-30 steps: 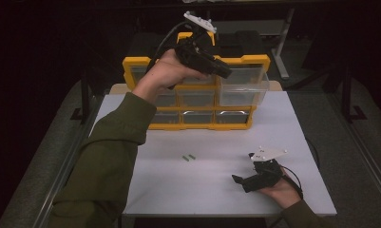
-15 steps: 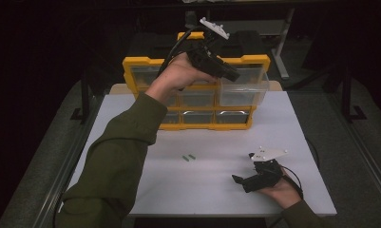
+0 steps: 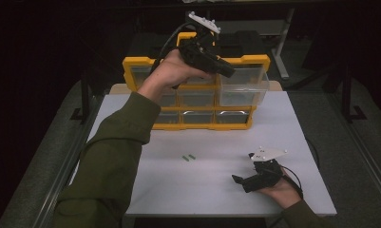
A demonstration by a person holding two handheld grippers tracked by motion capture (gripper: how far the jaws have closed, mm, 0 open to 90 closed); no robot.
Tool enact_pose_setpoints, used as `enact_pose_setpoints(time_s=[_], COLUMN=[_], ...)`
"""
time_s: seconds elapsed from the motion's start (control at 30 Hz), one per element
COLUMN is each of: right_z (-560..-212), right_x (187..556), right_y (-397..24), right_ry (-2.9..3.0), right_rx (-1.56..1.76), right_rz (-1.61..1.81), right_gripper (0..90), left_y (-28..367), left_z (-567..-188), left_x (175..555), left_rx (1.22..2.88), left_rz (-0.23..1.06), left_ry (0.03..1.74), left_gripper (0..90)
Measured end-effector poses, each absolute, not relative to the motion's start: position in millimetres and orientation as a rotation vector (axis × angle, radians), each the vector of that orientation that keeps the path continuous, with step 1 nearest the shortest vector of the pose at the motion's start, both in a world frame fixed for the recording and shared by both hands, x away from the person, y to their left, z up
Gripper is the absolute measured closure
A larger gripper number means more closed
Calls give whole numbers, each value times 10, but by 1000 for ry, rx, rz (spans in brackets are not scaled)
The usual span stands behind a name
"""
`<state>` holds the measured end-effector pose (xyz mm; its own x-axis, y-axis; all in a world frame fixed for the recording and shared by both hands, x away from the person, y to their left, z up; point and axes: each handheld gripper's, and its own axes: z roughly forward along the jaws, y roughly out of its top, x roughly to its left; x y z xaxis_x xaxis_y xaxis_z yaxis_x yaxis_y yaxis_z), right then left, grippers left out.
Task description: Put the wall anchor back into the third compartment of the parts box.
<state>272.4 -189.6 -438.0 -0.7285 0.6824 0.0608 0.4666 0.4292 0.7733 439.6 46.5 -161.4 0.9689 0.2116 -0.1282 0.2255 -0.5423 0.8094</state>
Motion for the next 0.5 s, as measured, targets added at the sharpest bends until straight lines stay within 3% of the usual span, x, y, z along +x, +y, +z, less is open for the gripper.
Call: enact_pose_setpoints(time_s=[0.23, 0.5], right_z=[-4381, -4383], right_x=[2724, 2724], right_y=[-1894, -1891], right_ry=[2424, 2425], right_rx=[1001, 1003], right_rz=[1182, 1180], right_gripper=[0, 0], left_y=[672, 880], left_z=[-1529, -1599], left_x=[4346, 4276], left_rx=[2150, 2172], left_rz=[-37, -9], left_ry=[308, 321], left_gripper=[898, 900])
